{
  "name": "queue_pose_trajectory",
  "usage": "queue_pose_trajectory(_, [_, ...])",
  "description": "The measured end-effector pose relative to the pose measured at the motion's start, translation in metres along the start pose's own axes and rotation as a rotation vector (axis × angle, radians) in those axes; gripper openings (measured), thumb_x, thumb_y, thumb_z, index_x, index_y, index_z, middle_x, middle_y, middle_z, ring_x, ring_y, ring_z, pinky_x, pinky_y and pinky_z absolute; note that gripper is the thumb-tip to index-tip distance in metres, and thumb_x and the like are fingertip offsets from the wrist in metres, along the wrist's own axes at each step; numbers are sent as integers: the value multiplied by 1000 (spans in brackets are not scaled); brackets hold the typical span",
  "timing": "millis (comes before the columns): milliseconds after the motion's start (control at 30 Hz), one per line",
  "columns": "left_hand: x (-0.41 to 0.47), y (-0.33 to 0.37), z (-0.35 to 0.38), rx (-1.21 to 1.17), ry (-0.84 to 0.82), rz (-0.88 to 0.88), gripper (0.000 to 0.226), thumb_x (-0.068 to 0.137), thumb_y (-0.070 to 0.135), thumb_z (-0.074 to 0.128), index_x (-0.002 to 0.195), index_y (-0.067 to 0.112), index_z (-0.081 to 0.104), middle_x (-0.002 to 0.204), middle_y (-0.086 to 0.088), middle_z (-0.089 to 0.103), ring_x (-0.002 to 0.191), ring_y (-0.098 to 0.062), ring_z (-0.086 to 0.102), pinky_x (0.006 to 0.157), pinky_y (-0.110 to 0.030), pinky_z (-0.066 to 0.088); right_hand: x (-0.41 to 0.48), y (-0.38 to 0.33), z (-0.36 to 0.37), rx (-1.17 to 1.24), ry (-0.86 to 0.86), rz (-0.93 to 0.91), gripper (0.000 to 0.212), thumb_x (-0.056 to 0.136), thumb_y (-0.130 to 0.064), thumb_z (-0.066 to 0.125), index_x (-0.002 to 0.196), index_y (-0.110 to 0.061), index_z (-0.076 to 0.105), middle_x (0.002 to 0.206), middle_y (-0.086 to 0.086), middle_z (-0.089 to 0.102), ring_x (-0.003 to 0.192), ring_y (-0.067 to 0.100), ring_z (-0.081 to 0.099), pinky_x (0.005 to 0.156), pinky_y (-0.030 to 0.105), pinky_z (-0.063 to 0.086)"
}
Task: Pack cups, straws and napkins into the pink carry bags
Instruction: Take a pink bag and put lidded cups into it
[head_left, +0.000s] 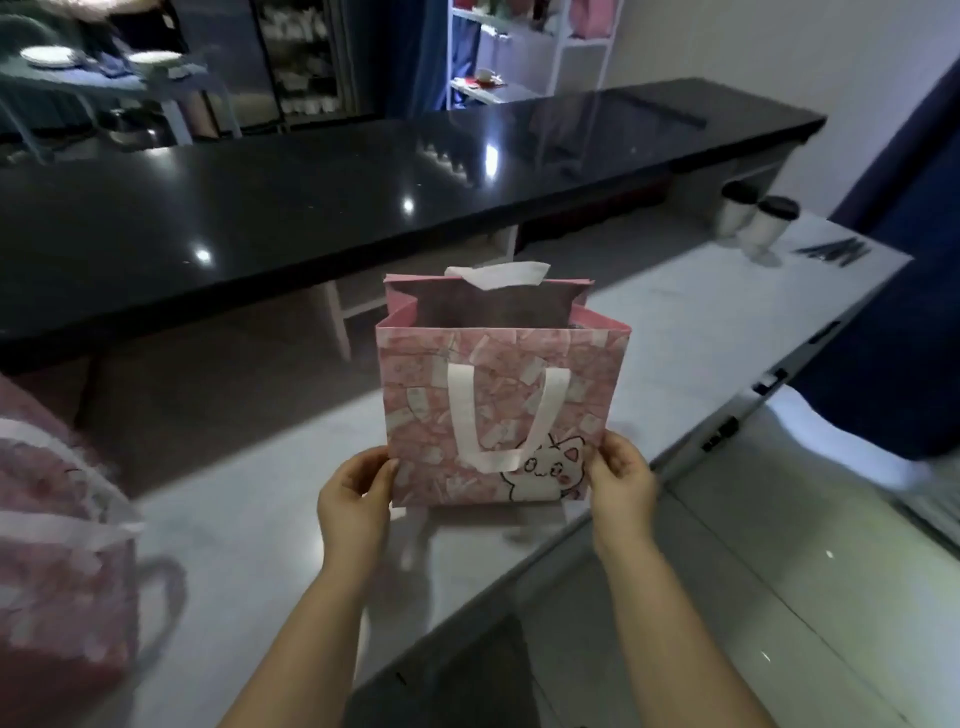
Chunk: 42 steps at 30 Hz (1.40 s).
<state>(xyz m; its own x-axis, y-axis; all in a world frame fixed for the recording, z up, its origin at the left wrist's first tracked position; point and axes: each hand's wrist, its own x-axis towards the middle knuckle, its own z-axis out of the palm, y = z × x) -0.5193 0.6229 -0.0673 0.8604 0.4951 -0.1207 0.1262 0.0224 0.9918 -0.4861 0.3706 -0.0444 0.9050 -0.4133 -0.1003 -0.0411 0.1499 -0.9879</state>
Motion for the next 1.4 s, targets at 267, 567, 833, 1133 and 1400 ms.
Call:
queue_pose_trajectory(267, [-21, 17, 138, 61, -215, 61, 16, 92, 20, 64, 92, 36, 69, 95, 11, 72, 90, -14, 69, 84, -42, 59, 45, -20, -107, 120, 269, -15, 22, 93, -6, 60, 94, -27, 67, 89, -11, 73, 77, -1, 69, 60, 13, 53])
queue_pose_trajectory(567, [-62, 31, 359, -120, -381, 33, 14, 89, 12, 68, 97, 22, 74, 96, 1, 75, 91, -20, 71, 84, -46, 58, 167, -76, -268, 126, 353, -31, 17, 93, -32, 63, 109, -30, 69, 100, -10, 75, 87, 7, 71, 60, 29, 52])
queue_pose_trajectory(833, [-49, 47, 474, -162, -330, 25, 20, 89, 10, 67, 89, 28, 74, 93, 0, 75, 87, -21, 72, 73, -37, 57, 273, -109, -320, 191, 263, -75, 21, 95, -15, 59, 115, -18, 67, 101, -5, 75, 91, 9, 70, 68, 17, 54])
queue_pose_trajectory(1133, [69, 54, 561, -87, -65, 103, 20, 91, 13, 65, 92, 32, 68, 98, -1, 71, 94, -24, 67, 84, -46, 56, 434, -113, -258, 71, 82, -44, 18, 97, -11, 56, 101, -24, 67, 100, -3, 74, 95, 18, 69, 82, 35, 57])
queue_pose_trajectory(1400, [157, 72, 642, -56, 73, 161, 10, 90, 14, 66, 97, 20, 66, 95, -4, 70, 88, -24, 67, 82, -46, 56, 581, -132, -220, 18, -70, -34, 17, 97, -10, 56, 110, -17, 63, 106, 1, 72, 97, 18, 68, 79, 35, 59])
